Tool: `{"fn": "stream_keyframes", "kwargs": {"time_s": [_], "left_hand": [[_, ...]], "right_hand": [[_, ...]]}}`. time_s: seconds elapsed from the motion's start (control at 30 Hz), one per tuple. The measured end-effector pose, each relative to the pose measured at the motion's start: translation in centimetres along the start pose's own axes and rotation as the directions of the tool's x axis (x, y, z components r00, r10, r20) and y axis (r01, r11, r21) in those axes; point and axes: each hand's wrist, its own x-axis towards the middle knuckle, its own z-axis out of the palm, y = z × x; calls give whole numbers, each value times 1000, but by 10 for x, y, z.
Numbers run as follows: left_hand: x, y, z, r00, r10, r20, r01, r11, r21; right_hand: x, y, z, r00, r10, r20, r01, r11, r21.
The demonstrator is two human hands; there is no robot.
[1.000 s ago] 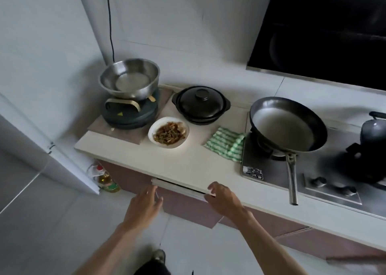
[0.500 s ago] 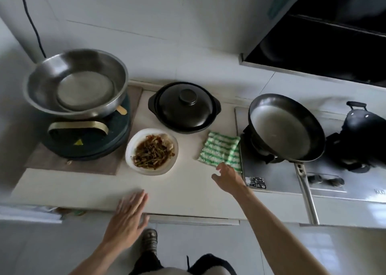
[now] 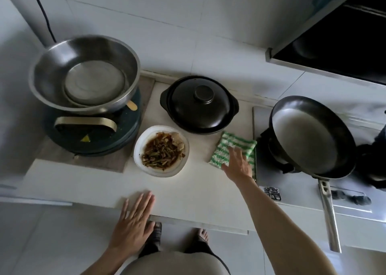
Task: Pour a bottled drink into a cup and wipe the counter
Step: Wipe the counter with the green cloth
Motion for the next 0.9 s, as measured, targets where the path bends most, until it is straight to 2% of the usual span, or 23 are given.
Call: {"fn": "stream_keyframes", "kwargs": {"time_s": [0.17,0.3,0.47,0.6,0.67,0.73,0.83,0.9], "left_hand": [[4,1,-8,999,-18,45,17,1000,25],[-4,0,-6,995,-28,94,24,999,37],[-6,-1,-9,993,-25,118,21,999,36],[-6,-3,-9,991,-24,131,21,1000,21],[-6,-5,-7,990,-14,137,11,1000,27],[-5,-5,-8,992,-5,124,1,1000,27],[-3,-3,-7,990,12,140,-13,1000,10],[-6,-1,-6,988,10,155,-12,1000,17]], "right_hand": [[21,-10,3,997,75,-11,-75,997,19],[12,-17,12,999,53,7,-53,999,-13],[-39,-29,39,998,-50,50,54,996,-75],[-104,-42,65,967,-219,132,235,964,-123],[-125,-48,80,961,-261,89,271,955,-122],[-131,-53,93,972,-232,48,235,969,-78],[-133,-52,112,984,-138,114,145,988,-52],[-141,-51,126,986,-128,110,135,990,-52]]}}
